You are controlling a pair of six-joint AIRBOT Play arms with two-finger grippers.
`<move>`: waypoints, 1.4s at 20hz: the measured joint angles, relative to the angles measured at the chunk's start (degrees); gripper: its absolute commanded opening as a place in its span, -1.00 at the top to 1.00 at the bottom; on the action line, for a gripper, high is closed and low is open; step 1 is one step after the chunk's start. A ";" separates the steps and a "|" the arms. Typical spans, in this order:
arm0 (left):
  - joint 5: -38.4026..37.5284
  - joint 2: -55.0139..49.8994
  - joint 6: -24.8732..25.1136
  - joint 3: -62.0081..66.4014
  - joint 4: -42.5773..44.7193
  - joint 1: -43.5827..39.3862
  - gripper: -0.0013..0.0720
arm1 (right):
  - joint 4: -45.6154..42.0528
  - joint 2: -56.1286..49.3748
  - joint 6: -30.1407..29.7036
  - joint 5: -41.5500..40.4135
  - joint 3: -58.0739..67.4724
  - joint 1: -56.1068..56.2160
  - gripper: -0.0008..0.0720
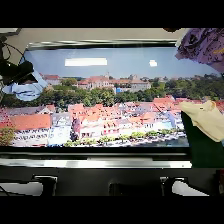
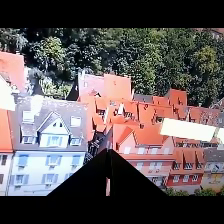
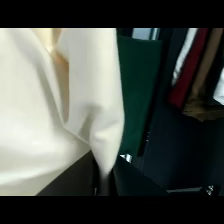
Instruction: Fold the clothes and pants, and hang the long-sleeved shirts on hangers.
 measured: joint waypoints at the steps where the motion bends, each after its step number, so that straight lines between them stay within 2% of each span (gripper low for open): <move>1: 0.00 0.00 0.15 0.00 0.02 0.00 0.93 | -0.35 0.98 0.55 -0.90 -2.93 0.00 0.89; 8: -0.15 0.00 0.59 0.00 0.02 0.00 0.93 | -2.27 4.48 3.02 -5.07 -18.12 0.00 0.89; 17: -0.20 0.00 0.61 0.00 0.04 0.00 0.93 | -4.85 4.85 3.63 -7.32 -22.84 0.00 0.88; 18: -0.20 0.00 0.61 0.00 0.04 0.00 0.93 | -5.07 4.85 3.63 -7.52 -22.95 0.00 0.79; 19: -0.20 0.00 0.61 0.00 0.04 0.00 0.93 | -5.14 4.85 3.63 -7.56 -23.10 0.00 0.59; 20: -0.20 -0.02 0.63 0.00 0.04 0.00 0.93 | -5.20 4.85 3.63 -7.52 -23.37 0.00 0.48; 26: -0.20 -0.15 0.63 0.00 0.04 0.00 0.93 | -8.66 5.05 2.93 -5.92 -25.46 0.00 0.26; 28: -0.17 -0.20 0.70 0.00 0.04 0.00 0.93 | -9.60 5.31 1.36 -6.64 -23.74 0.00 0.27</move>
